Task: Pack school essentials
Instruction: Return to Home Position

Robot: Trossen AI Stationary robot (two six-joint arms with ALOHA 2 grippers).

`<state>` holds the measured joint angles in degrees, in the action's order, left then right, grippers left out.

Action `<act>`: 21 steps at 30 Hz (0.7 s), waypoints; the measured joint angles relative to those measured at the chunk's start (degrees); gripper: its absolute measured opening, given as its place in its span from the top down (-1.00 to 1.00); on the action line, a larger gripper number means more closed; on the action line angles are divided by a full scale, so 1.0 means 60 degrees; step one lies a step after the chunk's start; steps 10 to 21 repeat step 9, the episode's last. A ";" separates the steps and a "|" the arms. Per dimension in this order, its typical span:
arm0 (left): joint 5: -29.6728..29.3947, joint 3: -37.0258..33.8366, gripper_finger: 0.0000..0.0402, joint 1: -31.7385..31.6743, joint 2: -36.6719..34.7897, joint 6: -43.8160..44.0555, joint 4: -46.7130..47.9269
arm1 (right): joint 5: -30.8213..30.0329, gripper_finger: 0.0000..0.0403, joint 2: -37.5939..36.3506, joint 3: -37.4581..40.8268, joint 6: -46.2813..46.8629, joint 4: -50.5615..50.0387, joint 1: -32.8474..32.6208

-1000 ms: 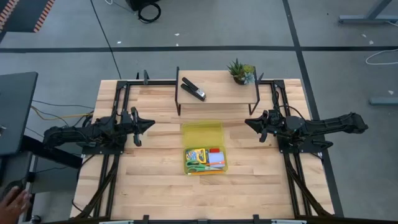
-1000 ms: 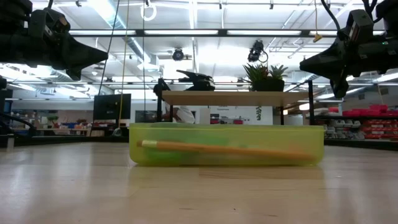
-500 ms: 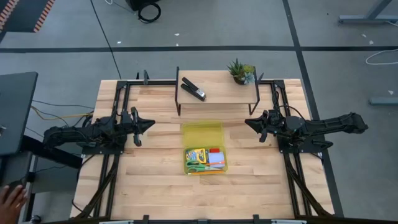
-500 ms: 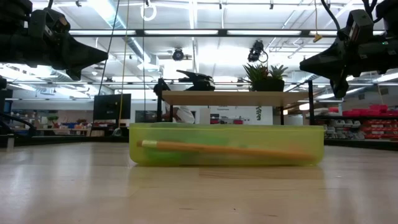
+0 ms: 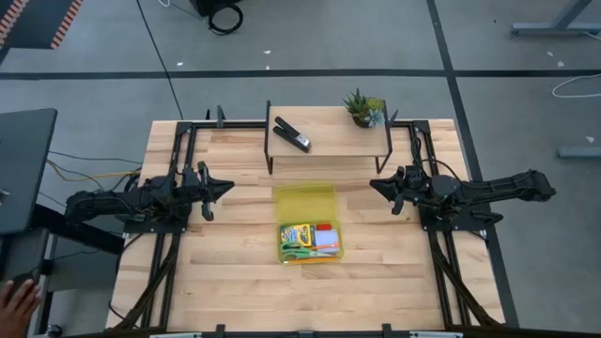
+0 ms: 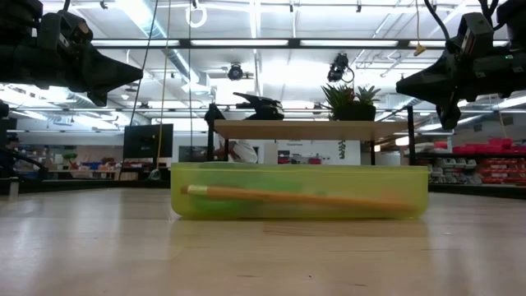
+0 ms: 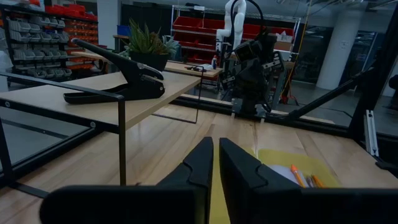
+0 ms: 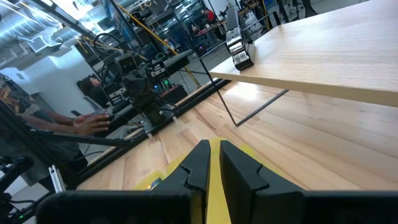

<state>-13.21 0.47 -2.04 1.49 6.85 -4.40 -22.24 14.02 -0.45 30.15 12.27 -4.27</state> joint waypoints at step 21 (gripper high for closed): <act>-0.0001 0.0000 0.88 0.0000 -0.0003 0.0000 0.0000 | 0.0000 0.79 0.0000 0.0000 0.0000 0.0000 0.0000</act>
